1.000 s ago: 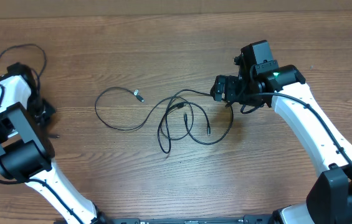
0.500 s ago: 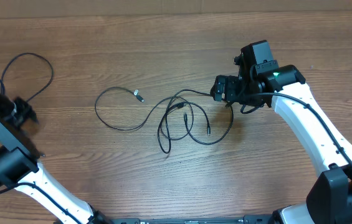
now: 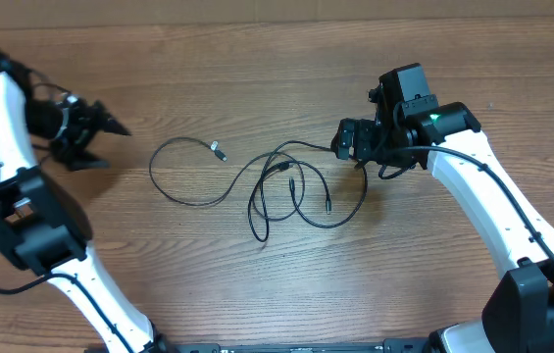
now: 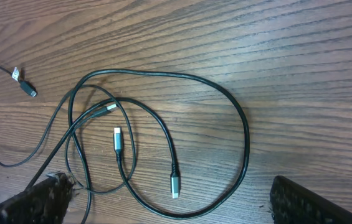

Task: Untangle cables
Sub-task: 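Swing the left gripper right over the center cable pile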

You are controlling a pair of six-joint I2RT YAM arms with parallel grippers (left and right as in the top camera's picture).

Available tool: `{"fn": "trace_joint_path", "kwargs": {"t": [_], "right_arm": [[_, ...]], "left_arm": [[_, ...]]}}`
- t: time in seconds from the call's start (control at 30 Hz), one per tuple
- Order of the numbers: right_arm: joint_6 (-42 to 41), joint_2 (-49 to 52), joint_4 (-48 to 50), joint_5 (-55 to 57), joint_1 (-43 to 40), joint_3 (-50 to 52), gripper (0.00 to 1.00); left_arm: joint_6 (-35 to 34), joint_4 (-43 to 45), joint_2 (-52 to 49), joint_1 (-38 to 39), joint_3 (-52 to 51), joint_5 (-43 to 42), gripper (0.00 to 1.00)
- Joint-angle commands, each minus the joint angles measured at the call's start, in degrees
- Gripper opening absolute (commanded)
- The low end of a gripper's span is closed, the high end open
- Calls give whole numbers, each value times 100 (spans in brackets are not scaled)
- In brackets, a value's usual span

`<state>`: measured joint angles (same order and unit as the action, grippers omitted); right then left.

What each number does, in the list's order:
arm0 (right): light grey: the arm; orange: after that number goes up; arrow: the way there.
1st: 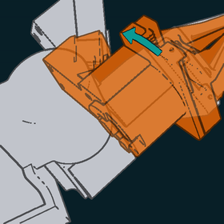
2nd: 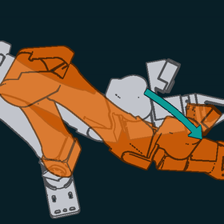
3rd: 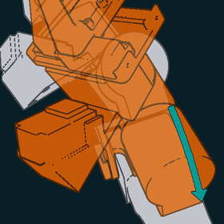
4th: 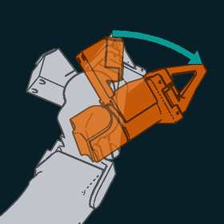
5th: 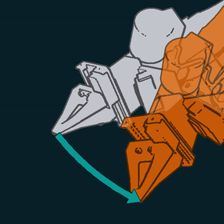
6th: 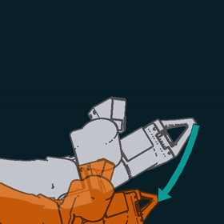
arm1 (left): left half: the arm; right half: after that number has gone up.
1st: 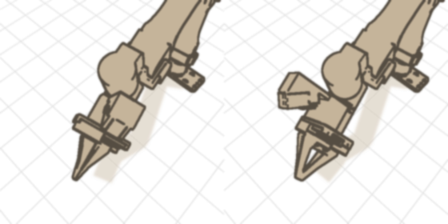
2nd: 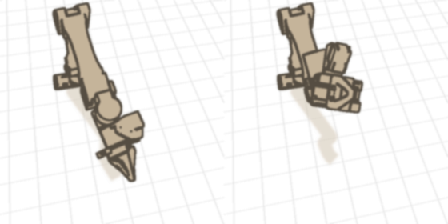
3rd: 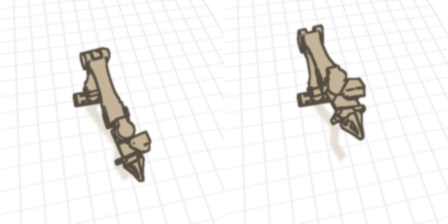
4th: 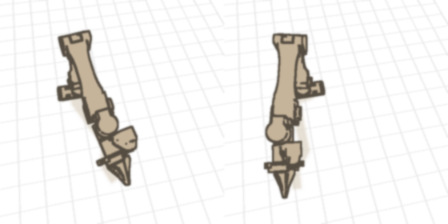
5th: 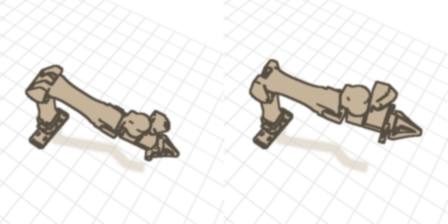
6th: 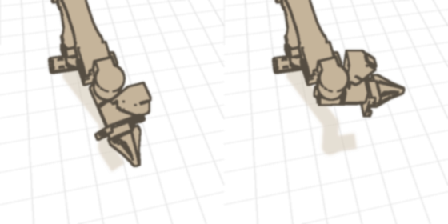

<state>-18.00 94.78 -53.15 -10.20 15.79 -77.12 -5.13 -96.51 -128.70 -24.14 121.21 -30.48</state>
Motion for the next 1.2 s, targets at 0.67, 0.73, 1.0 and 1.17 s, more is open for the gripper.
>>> {"fn": "trace_joint_path", "kwargs": {"t": [0.67,0.73,1.0,1.17], "right_arm": [[0,20,20,31,-11,31,100],[0,20,20,31,-11,31,100],[0,20,20,31,-11,31,100],[-2,20,20,17,-11,31,100]], "left_arm": [[-297,-35,219,3893,-234,-385,65],[-356,-35,249,4170,-234,-205,65],[-1445,210,249,4957,-234,1167,68],[-1567,380,249,5243,-234,1631,72]]}}
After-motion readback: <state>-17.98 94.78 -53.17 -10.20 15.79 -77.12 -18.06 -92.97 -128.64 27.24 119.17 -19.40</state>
